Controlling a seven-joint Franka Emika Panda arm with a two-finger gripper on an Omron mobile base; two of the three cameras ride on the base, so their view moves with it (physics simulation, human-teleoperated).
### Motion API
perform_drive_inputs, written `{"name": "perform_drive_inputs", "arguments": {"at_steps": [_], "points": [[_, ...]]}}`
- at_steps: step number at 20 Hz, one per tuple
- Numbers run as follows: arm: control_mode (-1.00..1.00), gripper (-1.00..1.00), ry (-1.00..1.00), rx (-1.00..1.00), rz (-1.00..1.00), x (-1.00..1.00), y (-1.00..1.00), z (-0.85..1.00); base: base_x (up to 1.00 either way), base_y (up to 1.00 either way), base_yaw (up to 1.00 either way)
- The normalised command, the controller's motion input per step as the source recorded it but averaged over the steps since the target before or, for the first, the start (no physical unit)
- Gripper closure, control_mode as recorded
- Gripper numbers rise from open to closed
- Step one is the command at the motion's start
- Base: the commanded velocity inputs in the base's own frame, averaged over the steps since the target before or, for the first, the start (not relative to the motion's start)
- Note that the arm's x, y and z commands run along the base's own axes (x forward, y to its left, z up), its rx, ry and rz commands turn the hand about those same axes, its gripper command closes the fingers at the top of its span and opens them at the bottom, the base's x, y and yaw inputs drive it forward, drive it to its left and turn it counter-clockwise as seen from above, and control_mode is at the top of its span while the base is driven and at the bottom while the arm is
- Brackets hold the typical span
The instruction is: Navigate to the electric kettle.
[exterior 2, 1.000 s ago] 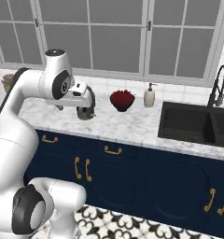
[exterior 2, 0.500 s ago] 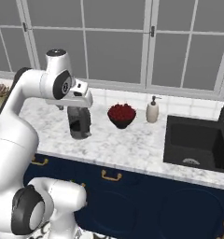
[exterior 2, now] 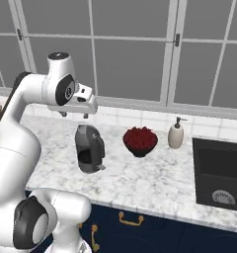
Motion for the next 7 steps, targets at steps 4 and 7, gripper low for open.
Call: {"name": "perform_drive_inputs", "arguments": {"at_steps": [4, 7], "points": [[1.0, -1.0, 0.0, 0.0, 0.0, 0.0, 0.0, 0.0, 0.65, 0.28, -0.05], [1.0, -1.0, 0.0, 0.0, 0.0, 0.0, 0.0, 0.0, 0.57, 0.21, -0.03]]}}
